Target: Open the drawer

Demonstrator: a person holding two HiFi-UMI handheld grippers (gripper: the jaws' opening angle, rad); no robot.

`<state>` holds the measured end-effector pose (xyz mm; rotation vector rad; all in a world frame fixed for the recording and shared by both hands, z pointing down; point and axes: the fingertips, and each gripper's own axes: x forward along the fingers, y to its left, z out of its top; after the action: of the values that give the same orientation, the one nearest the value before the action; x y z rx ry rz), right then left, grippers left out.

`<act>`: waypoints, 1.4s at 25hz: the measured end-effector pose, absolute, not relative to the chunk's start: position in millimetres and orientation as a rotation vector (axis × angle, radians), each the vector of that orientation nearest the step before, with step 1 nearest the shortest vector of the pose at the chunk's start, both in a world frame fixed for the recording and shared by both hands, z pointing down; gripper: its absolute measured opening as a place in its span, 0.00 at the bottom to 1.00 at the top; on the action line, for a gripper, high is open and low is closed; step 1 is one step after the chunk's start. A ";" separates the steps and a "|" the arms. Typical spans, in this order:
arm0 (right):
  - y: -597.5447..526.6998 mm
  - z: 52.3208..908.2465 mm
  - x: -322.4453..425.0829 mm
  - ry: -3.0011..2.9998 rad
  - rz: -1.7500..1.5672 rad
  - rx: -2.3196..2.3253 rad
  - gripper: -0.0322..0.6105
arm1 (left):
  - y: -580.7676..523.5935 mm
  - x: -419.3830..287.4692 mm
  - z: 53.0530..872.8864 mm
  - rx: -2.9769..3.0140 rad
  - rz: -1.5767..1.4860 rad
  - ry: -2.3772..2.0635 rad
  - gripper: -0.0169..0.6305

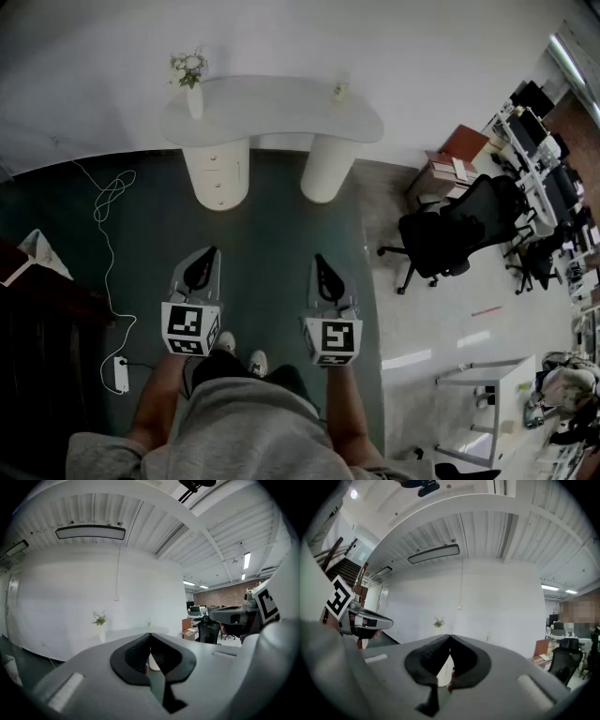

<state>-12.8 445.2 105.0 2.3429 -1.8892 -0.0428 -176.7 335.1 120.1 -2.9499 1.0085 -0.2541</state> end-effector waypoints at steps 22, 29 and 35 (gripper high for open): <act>441.7 119.3 43.5 -1.815 0.030 2.375 0.05 | 325.7 -106.7 137.8 -3.003 -0.289 0.908 0.04; 391.7 126.4 94.3 -1.783 0.035 2.383 0.05 | 272.8 -51.2 147.8 -3.029 -0.283 0.889 0.04; 327.7 126.2 138.9 -1.798 0.046 2.359 0.05 | 212.9 -4.8 151.2 -3.039 -0.297 0.907 0.04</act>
<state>138.9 327.7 126.2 2.3593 -1.7984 0.0459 -4.8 212.9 151.2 -3.0388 0.9073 -0.2974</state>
